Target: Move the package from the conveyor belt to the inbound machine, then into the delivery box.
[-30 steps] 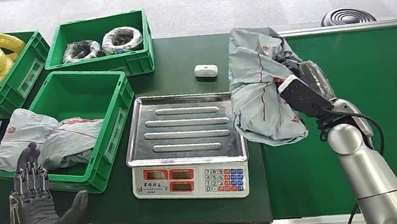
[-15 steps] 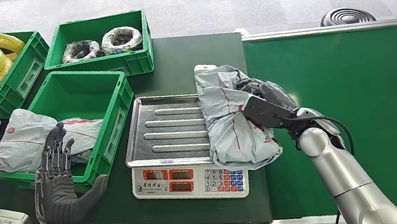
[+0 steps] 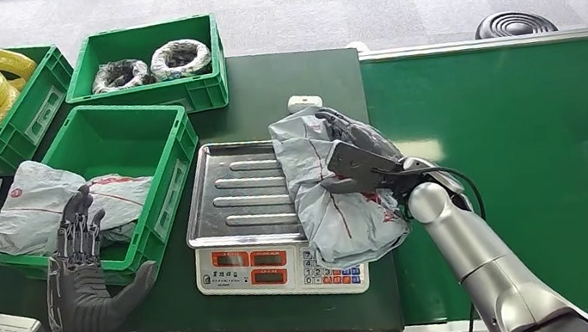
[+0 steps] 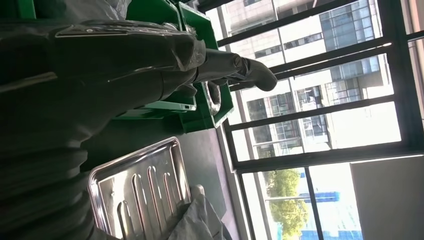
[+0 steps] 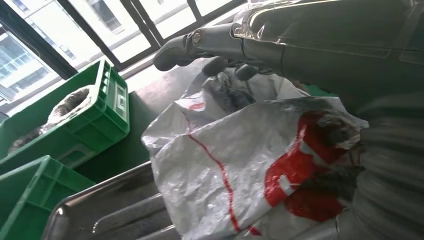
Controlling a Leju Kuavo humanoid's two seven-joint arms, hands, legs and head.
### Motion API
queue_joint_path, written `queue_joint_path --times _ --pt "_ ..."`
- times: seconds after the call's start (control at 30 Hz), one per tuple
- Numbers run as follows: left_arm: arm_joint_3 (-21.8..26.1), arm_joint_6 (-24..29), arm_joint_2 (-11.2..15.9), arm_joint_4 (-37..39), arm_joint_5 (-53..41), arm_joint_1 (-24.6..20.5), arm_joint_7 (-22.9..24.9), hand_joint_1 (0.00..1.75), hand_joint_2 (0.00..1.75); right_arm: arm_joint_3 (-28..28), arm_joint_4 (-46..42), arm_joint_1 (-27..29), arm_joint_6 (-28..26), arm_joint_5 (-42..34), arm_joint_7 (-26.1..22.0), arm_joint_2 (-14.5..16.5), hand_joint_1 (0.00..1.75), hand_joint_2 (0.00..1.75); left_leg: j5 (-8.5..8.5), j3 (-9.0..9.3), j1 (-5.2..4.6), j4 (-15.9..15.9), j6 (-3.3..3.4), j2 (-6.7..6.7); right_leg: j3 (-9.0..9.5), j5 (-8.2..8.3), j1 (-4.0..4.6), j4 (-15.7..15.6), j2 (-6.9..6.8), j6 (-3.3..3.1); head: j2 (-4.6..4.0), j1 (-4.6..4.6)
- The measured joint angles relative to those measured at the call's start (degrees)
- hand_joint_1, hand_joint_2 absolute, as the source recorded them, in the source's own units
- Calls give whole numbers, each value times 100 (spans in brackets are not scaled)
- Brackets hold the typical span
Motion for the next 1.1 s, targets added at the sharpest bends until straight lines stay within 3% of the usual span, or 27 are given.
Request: queue_joint_path --times 0.23,0.47,0.63,0.77,1.1 --pt "-155 -60 -1 -25 -434 -78 302 0 175 -31 -226 57 -251 -235 -85 88 0 175 0 3 -1 4 0 -3 -2 0 -1 -1 -1 0 0 1" --pt "-796 77 54 94 -1191 -712 984 0 175 -367 -1073 472 -868 -542 -84 28 0 175 0 4 -1 6 0 -3 -4 1 -1 -2 0 -1 0 1" --pt "-1293 362 175 574 -1558 -1379 1560 0 175 -727 -2107 1013 -2070 -527 6 -35 0 175 0 5 -1 6 0 1 -7 2 -1 -2 6 -1 0 -1" --pt "-1682 516 289 1039 -1818 -1783 1920 0 175 -1041 -3228 1773 -2802 -533 -5 -177 0 175 -1 -6 -1 6 0 -7 -12 0 -1 -2 -1 0 0 1" --pt "-2367 407 351 2039 -2202 -2400 2512 0 175 -1630 -5090 3286 -3598 -590 -287 -380 0 175 -5 -6 -1 5 0 6 -21 1 -2 -5 12 0 0 0"
